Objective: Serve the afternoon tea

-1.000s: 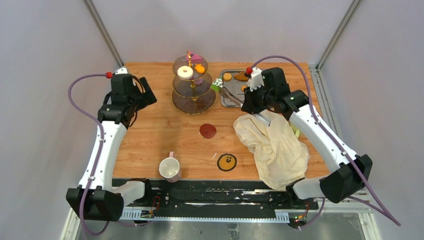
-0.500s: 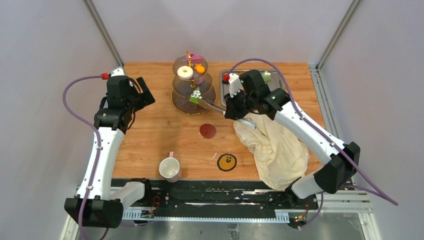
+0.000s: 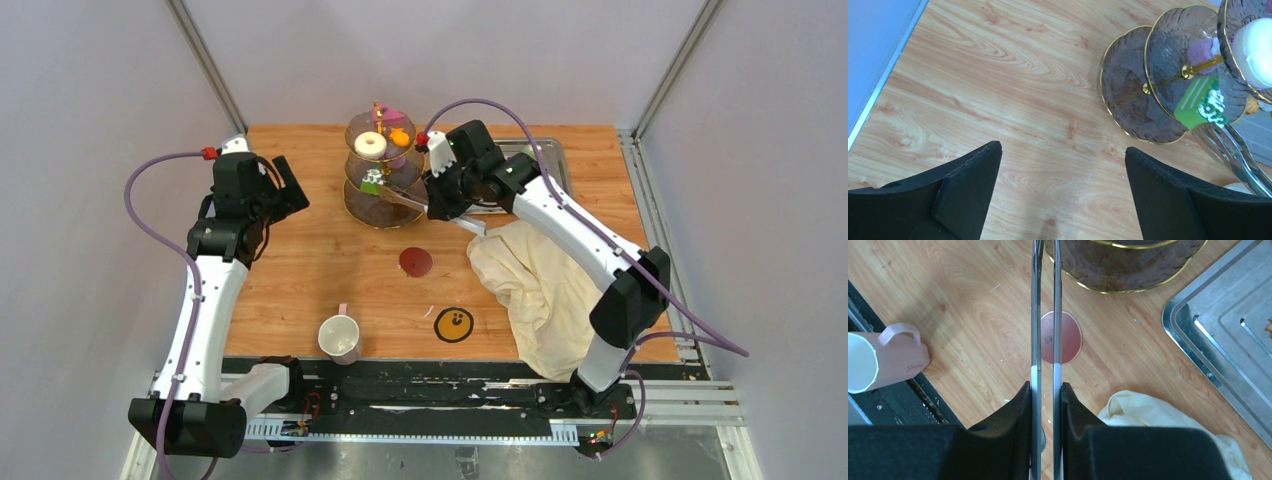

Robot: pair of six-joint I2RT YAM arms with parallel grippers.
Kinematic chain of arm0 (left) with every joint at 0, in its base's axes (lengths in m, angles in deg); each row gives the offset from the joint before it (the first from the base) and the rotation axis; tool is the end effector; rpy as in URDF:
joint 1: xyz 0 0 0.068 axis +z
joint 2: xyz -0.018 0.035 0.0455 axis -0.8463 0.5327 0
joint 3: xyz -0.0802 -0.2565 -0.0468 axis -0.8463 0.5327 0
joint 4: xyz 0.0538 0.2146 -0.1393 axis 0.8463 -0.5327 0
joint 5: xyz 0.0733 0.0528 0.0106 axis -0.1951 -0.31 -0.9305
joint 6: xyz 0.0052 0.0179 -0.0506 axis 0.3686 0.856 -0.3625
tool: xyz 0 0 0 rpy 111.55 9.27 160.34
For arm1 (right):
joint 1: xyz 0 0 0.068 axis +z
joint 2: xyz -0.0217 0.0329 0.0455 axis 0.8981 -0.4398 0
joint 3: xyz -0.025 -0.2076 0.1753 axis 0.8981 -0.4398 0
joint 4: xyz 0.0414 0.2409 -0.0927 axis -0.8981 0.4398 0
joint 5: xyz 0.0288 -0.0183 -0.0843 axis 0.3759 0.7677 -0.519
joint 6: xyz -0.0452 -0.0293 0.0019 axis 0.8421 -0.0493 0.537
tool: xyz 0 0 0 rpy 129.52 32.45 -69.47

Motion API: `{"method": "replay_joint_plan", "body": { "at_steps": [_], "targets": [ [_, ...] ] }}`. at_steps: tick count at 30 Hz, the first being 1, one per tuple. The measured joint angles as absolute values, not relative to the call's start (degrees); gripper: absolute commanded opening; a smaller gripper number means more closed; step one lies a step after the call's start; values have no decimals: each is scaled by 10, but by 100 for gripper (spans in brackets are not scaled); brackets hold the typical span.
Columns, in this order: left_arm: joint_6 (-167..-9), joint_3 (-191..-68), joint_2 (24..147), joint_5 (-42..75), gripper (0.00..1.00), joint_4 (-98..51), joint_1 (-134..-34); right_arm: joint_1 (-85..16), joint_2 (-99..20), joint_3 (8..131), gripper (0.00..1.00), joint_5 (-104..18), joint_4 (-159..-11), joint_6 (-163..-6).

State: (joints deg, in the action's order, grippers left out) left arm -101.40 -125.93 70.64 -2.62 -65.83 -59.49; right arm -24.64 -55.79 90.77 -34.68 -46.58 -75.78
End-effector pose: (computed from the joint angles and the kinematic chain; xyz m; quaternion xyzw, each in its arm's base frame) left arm 0.2165 0.0004 0.3789 -0.2181 0.8443 -0.0287 0.4887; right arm 0.2898 0.2499 0.3648 -0.3703 0.8181 0.2577 0.3566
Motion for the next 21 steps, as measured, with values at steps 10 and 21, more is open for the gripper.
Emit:
{"method": "replay_joint_plan", "body": {
  "at_steps": [10,21],
  "targets": [
    [-1012,-1259,708,-31,98,-659,-595,-247,-635,977,0,-363,-462,-758],
    [-1012,-1259,712,-34,98,-658,-595,-251,-682,1022,10,-378,-467,-767]
  ]
}}
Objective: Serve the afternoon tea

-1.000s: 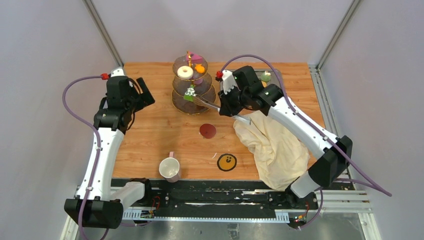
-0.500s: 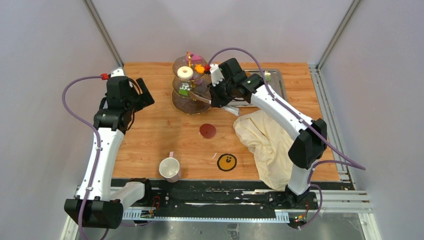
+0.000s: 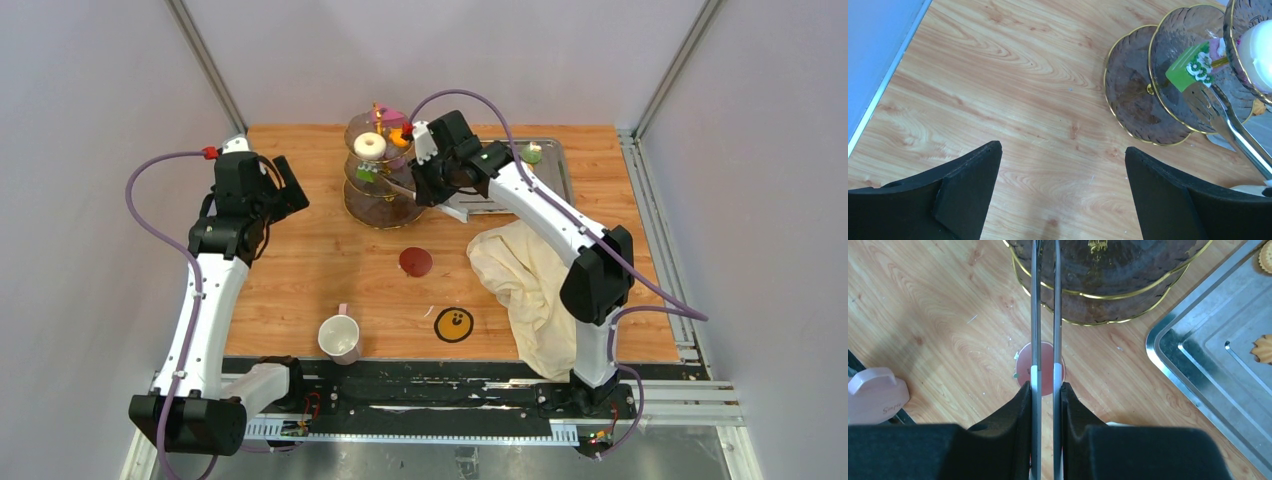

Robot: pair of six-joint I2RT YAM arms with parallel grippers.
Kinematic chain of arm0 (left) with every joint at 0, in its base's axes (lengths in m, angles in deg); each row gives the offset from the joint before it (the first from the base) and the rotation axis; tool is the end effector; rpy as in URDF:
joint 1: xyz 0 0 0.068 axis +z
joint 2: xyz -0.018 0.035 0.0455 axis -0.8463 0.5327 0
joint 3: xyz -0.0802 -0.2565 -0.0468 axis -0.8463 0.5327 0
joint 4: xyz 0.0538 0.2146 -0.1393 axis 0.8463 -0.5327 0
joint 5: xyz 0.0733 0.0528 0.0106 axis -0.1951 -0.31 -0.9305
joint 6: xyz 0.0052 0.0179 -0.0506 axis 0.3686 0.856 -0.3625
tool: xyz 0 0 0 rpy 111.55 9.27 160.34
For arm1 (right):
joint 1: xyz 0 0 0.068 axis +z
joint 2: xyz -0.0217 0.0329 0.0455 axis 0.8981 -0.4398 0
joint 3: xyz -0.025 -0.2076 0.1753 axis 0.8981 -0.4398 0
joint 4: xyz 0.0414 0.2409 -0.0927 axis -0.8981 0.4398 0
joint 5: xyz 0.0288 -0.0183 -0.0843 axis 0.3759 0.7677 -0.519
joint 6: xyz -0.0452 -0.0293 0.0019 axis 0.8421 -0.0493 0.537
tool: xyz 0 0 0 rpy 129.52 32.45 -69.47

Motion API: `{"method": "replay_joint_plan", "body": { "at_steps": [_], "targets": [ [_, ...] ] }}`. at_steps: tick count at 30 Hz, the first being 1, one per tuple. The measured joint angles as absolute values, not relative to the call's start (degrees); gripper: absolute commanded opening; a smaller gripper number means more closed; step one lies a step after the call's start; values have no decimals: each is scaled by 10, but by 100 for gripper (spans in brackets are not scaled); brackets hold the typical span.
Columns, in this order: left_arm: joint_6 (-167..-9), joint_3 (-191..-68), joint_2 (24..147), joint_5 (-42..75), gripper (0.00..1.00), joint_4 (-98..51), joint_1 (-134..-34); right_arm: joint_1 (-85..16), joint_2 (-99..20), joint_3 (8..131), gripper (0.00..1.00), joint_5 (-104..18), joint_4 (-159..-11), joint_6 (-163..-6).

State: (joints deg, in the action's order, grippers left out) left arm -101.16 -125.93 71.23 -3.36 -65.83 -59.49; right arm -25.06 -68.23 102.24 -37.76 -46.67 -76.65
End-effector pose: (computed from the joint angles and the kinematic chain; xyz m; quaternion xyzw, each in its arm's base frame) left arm 0.2192 0.0008 0.3769 -0.2193 0.8461 -0.0209 0.4854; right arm 0.3363 0.2814 0.3456 -0.3518 0.8323 0.2349 0.3582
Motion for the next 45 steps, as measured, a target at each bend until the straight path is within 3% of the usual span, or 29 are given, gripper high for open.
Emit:
{"method": "replay_joint_plan", "body": {
  "at_steps": [3,8,27,37,45],
  "targets": [
    [-1011,-1259,713,-34,98,-658,-595,-251,-700,1036,25,-379,-471,-772],
    [-1009,-1259,713,-35,98,-658,-595,-251,-707,1037,34,-379,-473,-780],
    [-1009,-1259,717,-33,98,-658,-595,-251,-652,994,37,-396,-483,-780],
    [-1011,-1259,717,-28,98,-658,-595,-257,-557,914,27,-427,-481,-774],
    [-1011,-1259,716,-28,98,-658,-595,-325,-436,816,26,-458,-482,-775]
  ]
}}
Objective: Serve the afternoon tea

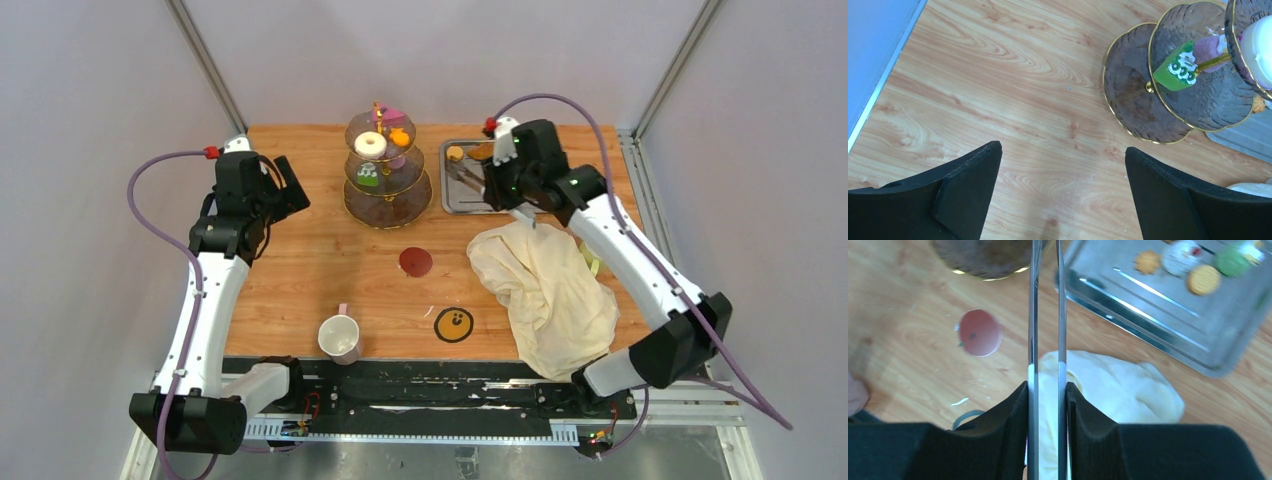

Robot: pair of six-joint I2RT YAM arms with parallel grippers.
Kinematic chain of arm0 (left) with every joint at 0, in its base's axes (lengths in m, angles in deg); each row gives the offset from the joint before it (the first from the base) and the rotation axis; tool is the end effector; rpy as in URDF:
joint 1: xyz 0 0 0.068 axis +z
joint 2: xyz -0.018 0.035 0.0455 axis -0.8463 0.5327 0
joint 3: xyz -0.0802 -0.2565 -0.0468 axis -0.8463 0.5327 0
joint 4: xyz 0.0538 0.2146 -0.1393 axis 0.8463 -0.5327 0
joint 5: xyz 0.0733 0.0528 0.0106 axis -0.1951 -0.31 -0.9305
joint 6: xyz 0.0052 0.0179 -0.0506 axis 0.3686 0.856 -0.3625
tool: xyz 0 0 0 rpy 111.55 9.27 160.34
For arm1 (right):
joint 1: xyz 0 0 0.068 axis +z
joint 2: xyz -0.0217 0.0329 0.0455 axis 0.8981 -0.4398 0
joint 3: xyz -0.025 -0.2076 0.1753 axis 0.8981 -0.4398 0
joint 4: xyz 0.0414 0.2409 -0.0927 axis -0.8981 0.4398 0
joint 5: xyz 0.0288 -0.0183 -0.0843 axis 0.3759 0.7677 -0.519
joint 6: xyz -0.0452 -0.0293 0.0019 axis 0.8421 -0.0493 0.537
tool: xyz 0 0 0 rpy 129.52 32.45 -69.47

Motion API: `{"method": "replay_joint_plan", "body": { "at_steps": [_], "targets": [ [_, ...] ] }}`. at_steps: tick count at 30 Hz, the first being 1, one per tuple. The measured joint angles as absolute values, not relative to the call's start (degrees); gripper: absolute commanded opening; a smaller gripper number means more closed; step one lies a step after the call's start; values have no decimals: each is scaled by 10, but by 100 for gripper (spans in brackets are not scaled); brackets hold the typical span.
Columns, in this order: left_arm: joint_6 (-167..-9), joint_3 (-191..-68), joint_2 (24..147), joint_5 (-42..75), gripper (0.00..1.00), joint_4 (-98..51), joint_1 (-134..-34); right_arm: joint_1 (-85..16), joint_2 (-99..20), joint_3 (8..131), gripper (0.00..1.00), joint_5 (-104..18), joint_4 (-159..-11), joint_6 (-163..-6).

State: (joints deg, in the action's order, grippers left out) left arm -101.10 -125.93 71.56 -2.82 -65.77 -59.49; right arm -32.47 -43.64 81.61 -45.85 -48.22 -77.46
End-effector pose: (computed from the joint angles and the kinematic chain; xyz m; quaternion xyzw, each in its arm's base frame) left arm 0.2208 0.0004 0.3758 -0.2168 0.8482 -0.0241 0.4827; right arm 0.2796 0.1747 0.3850 -0.2605 0.8475 0.1637 0.4325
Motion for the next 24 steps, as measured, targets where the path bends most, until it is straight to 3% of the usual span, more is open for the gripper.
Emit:
{"method": "replay_joint_plan", "body": {
  "at_steps": [5,10,24],
  "targets": [
    [-1011,-1256,715,-28,98,-657,-595,-428,-375,751,27,-468,-505,-784],
    [-1011,-1252,714,-28,98,-657,-595,-523,-396,695,27,-474,-527,-800],
    [-1011,-1252,714,-34,98,-657,-595,-563,-530,731,35,-461,-547,-812]
  ]
}}
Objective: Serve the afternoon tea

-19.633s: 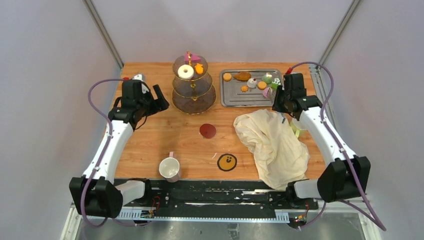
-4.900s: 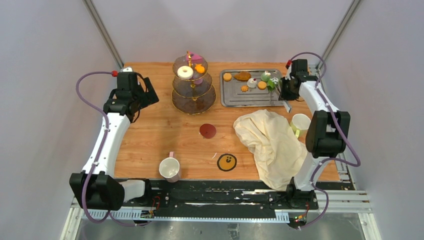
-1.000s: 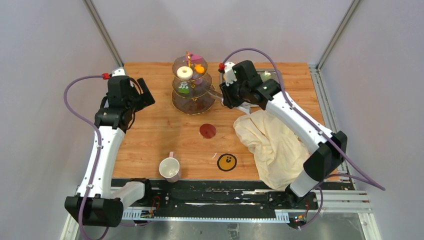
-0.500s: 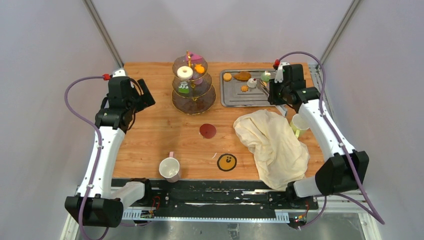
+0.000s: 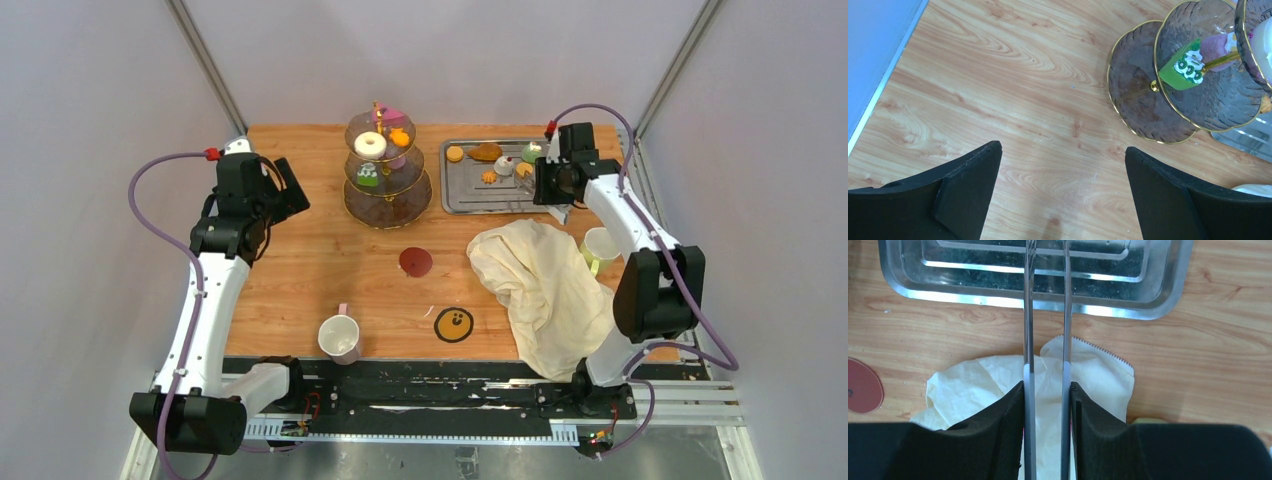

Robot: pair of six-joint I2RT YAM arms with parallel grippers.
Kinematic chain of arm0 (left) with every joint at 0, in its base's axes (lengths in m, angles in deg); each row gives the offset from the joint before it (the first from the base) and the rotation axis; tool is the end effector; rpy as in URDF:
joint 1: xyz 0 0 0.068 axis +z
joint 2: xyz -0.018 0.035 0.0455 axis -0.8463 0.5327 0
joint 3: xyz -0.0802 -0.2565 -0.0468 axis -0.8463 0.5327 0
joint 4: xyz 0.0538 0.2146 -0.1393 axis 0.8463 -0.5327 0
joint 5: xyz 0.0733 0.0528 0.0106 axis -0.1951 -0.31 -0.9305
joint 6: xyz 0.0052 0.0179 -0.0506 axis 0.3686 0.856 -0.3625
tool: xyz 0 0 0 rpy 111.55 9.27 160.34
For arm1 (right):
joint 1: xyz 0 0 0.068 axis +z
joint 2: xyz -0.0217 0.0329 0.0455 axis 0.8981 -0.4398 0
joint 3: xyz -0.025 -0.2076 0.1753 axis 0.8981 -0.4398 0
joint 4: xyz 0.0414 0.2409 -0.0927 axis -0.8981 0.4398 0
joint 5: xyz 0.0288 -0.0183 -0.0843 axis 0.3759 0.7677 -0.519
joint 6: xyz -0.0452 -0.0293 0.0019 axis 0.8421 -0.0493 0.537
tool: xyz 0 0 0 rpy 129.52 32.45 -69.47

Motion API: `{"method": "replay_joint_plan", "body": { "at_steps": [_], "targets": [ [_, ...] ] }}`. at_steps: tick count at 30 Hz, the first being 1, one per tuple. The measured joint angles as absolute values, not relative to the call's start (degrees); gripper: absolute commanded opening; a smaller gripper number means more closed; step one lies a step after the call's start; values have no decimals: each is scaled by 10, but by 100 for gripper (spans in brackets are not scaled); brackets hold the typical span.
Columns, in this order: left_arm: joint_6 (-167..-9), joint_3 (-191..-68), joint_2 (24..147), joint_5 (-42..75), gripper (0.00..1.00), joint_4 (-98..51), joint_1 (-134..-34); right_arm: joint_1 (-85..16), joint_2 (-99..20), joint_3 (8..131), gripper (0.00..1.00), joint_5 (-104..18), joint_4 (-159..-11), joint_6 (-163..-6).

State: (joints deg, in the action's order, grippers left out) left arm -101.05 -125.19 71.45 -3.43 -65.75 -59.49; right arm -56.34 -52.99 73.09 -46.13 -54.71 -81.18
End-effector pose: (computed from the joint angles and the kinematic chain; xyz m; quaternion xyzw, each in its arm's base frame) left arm 0.2206 0.0008 0.3720 -0.2188 0.8499 -0.0180 0.4790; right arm 0.3651 0.0516 0.2909 -0.0473 0.9267 0.0763 0.3648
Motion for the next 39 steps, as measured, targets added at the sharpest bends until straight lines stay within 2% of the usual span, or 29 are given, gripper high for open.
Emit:
{"method": "replay_joint_plan", "body": {
  "at_steps": [16,39],
  "targets": [
    [-1010,-1252,727,-40,98,-657,-595,-564,-620,802,43,-446,-570,-816],
    [-1007,-1252,736,-45,98,-649,-595,-553,-705,878,46,-437,-578,-821]
  ]
}}
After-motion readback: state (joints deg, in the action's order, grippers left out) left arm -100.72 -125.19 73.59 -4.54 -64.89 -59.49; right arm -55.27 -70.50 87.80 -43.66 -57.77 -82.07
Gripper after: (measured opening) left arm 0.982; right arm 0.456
